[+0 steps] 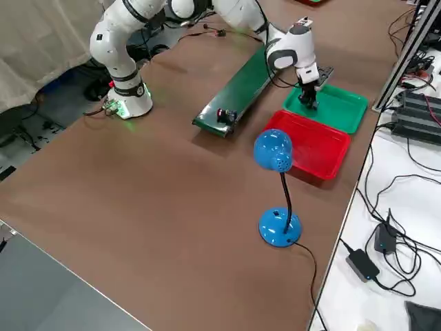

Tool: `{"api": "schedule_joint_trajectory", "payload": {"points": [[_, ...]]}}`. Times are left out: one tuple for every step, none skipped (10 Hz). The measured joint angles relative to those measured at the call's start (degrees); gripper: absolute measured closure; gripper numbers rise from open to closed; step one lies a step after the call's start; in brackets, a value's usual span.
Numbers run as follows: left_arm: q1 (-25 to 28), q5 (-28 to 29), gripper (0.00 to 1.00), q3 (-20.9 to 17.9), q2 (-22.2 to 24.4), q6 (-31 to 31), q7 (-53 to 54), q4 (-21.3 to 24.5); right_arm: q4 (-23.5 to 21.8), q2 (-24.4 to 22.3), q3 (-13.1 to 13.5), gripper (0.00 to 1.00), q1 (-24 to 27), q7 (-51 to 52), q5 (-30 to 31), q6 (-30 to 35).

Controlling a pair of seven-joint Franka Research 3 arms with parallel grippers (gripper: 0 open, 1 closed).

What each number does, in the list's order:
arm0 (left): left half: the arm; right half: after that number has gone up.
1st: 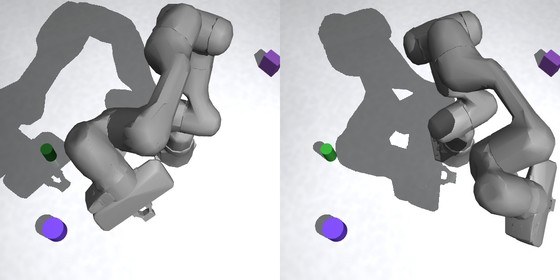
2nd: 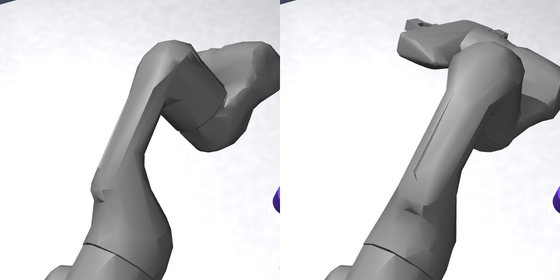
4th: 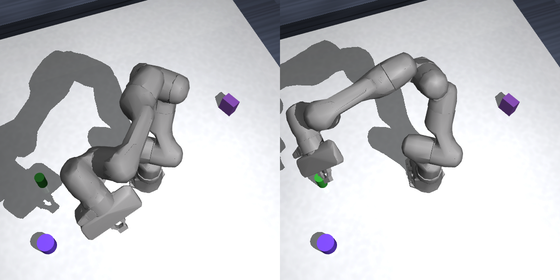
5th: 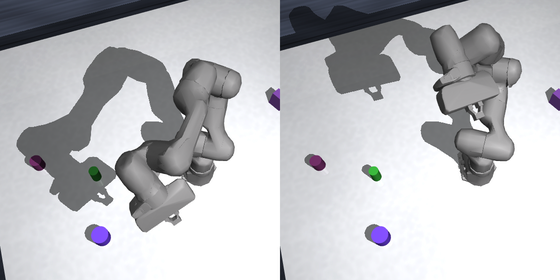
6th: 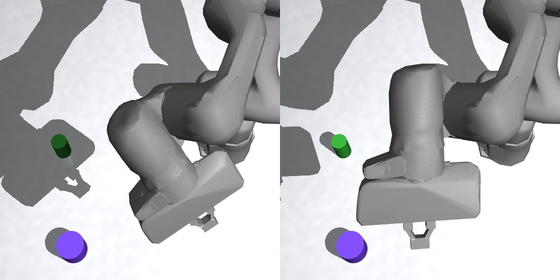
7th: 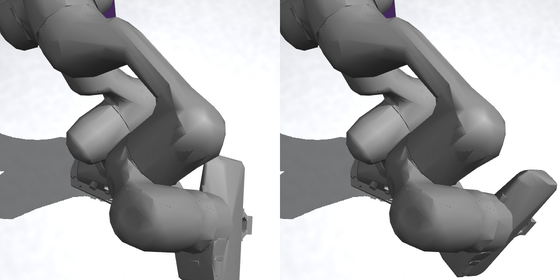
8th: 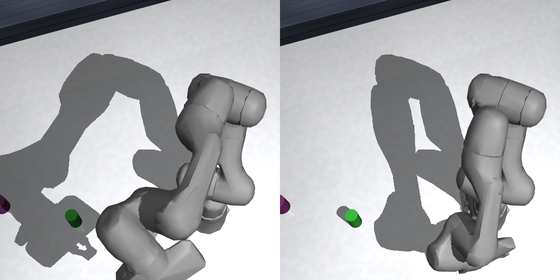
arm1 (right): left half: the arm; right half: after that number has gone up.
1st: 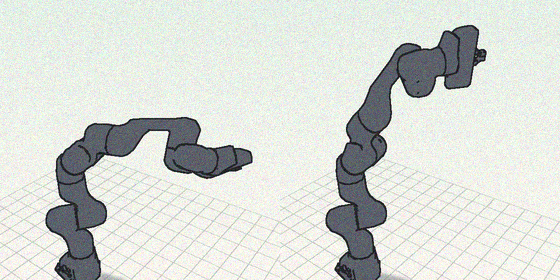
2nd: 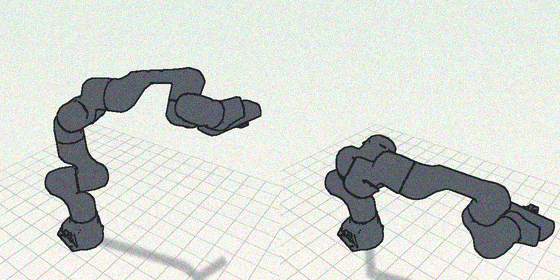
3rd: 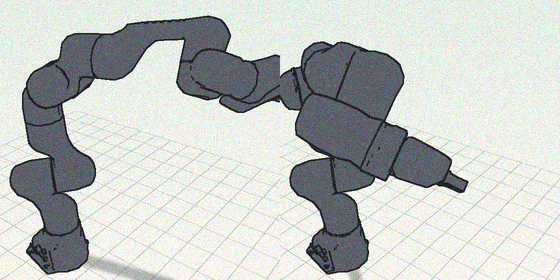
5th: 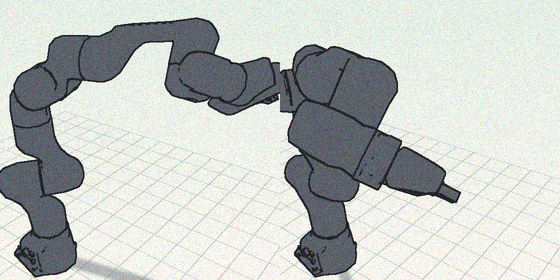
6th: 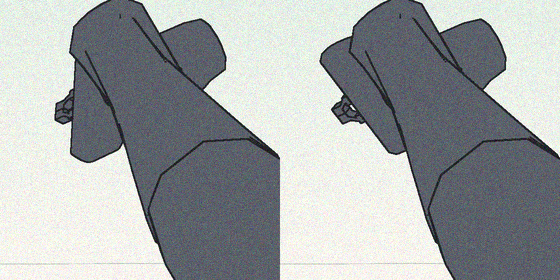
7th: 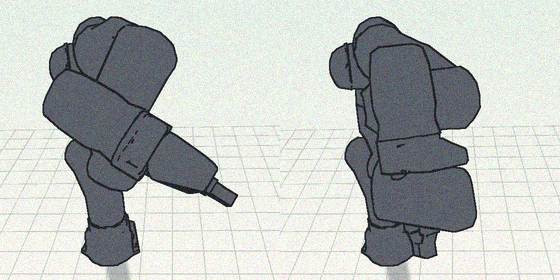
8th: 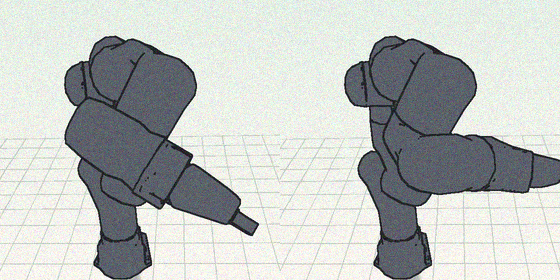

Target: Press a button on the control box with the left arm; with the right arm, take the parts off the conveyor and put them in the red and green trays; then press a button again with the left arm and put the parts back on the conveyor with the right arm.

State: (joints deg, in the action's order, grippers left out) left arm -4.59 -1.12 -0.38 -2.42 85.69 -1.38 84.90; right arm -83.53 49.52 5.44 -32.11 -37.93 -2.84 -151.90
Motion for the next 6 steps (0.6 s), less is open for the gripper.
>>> {"api": "schedule_joint_trajectory", "payload": {"points": [[0.0,0.0,0.00,0.0,0.0,0.0,0.0,0.0,0.3,-1.9,-0.1,0.57,-0.1,0.0,0.0,4.0],[0.0,0.0,0.00,0.0,0.0,0.0,0.0,0.0,0.5,-4.4,-0.2,0.57,-0.3,0.0,0.0,9.4],[0.0,0.0,0.00,0.0,0.0,0.0,0.0,0.0,0.5,-7.6,-0.2,0.57,-0.6,0.0,0.0,16.3],[0.0,0.0,0.00,0.0,0.0,0.0,0.0,0.0,0.5,-11.4,-0.3,0.57,-1.0,-0.1,0.0,23.4],[0.0,0.0,0.00,0.0,-0.1,0.0,0.0,0.0,-0.2,-15.2,-0.4,0.56,-1.6,-0.1,0.0,28.6],[0.0,0.0,0.00,0.0,-0.1,0.0,0.0,0.0,-2.9,-19.0,-0.5,0.56,-2.7,-0.1,0.0,30.7]]}}
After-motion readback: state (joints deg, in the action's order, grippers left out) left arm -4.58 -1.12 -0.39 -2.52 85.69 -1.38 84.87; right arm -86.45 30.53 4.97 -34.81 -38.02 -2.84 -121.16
